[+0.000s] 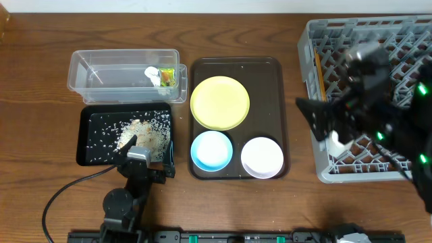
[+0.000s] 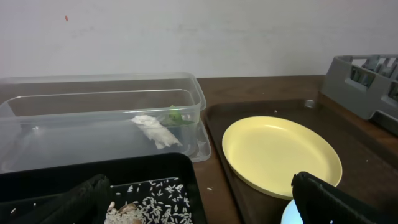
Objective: Sort waste into correct bins and load items into the dishwasher rack
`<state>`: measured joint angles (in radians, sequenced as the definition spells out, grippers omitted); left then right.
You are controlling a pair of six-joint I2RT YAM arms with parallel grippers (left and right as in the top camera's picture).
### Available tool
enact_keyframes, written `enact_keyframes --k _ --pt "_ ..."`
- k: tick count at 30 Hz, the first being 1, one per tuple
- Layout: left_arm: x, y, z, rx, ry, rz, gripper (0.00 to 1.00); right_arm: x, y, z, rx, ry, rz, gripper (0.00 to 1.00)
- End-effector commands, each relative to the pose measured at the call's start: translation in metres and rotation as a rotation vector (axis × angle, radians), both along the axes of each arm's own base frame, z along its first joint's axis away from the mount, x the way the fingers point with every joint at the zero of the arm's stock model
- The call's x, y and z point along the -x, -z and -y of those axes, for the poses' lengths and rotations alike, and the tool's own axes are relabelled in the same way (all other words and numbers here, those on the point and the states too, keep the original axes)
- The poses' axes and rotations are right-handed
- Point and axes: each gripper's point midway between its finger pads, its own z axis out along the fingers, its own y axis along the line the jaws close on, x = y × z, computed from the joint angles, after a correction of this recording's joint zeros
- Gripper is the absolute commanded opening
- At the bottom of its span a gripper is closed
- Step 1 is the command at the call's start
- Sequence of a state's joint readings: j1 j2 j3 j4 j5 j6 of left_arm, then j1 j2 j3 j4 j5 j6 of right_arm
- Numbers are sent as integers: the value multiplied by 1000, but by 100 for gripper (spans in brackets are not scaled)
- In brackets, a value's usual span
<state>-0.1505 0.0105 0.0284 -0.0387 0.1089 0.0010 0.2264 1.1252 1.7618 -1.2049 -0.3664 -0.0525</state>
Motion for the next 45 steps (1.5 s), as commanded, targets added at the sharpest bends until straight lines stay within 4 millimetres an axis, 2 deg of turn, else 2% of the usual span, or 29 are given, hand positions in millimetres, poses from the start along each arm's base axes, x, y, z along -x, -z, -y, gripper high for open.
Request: enact_keyframes --k 1,6,10,13,16,19,22,26,31,33,39,45 --pt "0 15 1 -13 8 -35 95 22 -5 6 31 -10 36 99" --pt "0 15 1 -13 8 -35 95 62 6 28 98 36 11 99" --pt "0 15 1 -13 8 -35 95 73 16 44 152 100 -17 99" --pt "0 15 1 -13 8 -35 95 70 20 49 176 126 -25 99" --pt "0 15 1 -13 8 -35 95 59 26 52 191 149 -18 99" --pt "0 15 1 -13 8 -35 95 41 26 52 181 164 81 99" --pt "0 15 1 -13 8 -35 95 27 37 51 152 185 181 99" --pt "0 15 1 -13 8 -35 95 19 74 50 126 193 264 99" --pt "0 15 1 -13 8 -35 95 31 152 52 136 190 220 99" --pt "0 15 1 -13 8 -35 95 38 176 53 141 189 207 99" --pt "0 15 1 -13 8 -35 95 49 218 52 118 179 267 99" --pt "0 15 1 -13 8 -35 95 52 251 51 77 188 279 99"
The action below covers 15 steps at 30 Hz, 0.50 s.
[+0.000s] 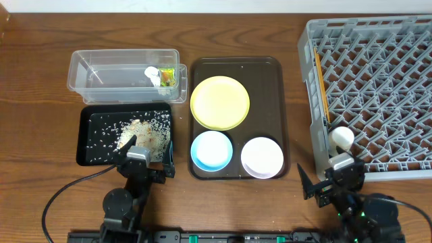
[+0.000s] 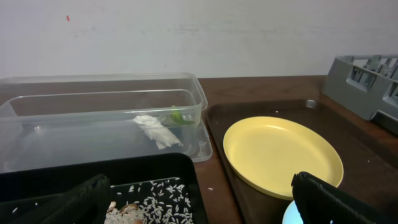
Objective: Sort waste into correct bins and load items into the dishwasher rack
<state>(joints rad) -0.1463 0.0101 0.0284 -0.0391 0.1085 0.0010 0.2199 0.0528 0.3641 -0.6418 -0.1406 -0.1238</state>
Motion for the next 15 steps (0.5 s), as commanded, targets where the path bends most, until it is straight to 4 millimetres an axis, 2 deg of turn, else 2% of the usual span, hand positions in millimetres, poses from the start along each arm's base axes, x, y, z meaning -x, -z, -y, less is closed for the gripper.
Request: enact_keyframes --k 1,9,11,15 --pt "0 15 2 -13 12 -35 95 -3 17 -2 -24 4 -3 99" --pt "0 15 2 -13 12 -35 95 -32 34 -9 -80 9 111 99" --pt "0 15 2 -13 12 -35 95 -35 24 -9 -96 8 165 99" --pt "0 15 2 -13 12 -35 95 -39 21 -10 -108 7 218 99"
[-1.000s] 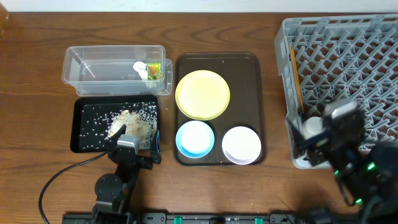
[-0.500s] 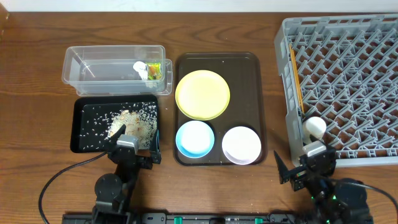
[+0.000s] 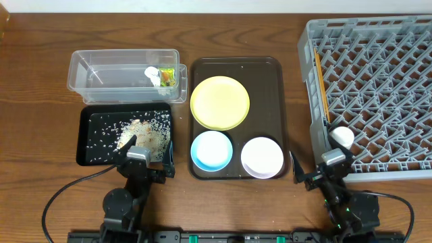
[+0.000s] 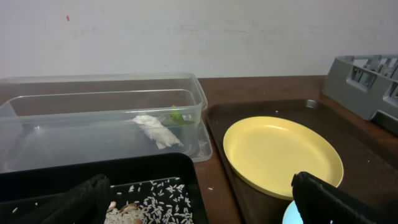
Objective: Sort waste into correct bins and load items into the dishwasher rack
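The grey dishwasher rack (image 3: 378, 40) stands at the right. A white round item (image 3: 342, 136) lies in its front left corner and a thin orange stick (image 3: 320, 81) lies along its left side. A brown tray (image 3: 270, 101) holds a yellow plate (image 3: 220, 102) (image 4: 280, 152), a blue bowl (image 3: 211, 150) and a white bowl (image 3: 262, 156). My left gripper (image 3: 145, 160) (image 4: 199, 205) stands open at the near edge of the black tray of rice (image 3: 94, 135). My right gripper (image 3: 316, 177) sits low at the table's front, by the rack's front left corner, open and holding nothing.
A clear plastic bin (image 3: 101, 74) (image 4: 74, 118) at the back left holds a crumpled white tissue (image 4: 152, 127) and a green wrapper (image 3: 167, 77). Bare wooden table (image 3: 40, 135) lies left of the bins and between the brown tray and the rack.
My right arm has shifted slightly to the left along the front table edge. The left arm, the dishes and the white item in the rack have not moved.
My right arm was first over the rack's front left part, blurred, at the white item. Then it was back at the table's front edge, with the white item left lying in the rack. The left arm stayed open by the rice tray throughout.
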`<state>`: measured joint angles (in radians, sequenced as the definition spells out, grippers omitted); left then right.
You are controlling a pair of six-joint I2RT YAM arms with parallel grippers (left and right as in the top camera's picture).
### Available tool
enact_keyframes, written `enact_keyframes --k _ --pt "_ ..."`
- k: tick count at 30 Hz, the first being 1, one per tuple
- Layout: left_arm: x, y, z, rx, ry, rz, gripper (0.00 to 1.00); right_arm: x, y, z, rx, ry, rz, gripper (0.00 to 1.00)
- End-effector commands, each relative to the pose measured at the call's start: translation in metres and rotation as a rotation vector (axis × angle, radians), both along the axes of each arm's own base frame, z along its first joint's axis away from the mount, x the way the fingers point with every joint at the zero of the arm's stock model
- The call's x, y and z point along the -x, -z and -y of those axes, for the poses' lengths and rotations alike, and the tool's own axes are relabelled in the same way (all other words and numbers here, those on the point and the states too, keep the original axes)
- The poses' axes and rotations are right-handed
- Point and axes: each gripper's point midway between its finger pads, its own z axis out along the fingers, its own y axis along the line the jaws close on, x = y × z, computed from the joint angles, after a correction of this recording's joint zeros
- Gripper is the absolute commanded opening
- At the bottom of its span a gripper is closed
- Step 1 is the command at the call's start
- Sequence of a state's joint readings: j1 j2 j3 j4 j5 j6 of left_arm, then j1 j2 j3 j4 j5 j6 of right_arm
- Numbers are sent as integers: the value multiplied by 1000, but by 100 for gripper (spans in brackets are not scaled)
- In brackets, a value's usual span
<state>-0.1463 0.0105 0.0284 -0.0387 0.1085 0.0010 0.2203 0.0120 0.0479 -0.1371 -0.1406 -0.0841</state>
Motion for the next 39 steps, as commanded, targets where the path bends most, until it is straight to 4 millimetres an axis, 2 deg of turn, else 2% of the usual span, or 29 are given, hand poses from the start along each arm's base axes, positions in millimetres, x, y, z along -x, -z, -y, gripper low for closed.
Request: enact_keyframes --k 1,39 --pt "0 15 2 -13 12 -35 95 -1 1 -2 -23 -3 14 99" --pt "0 15 2 -13 12 -35 95 -3 1 -2 -27 -5 33 99"
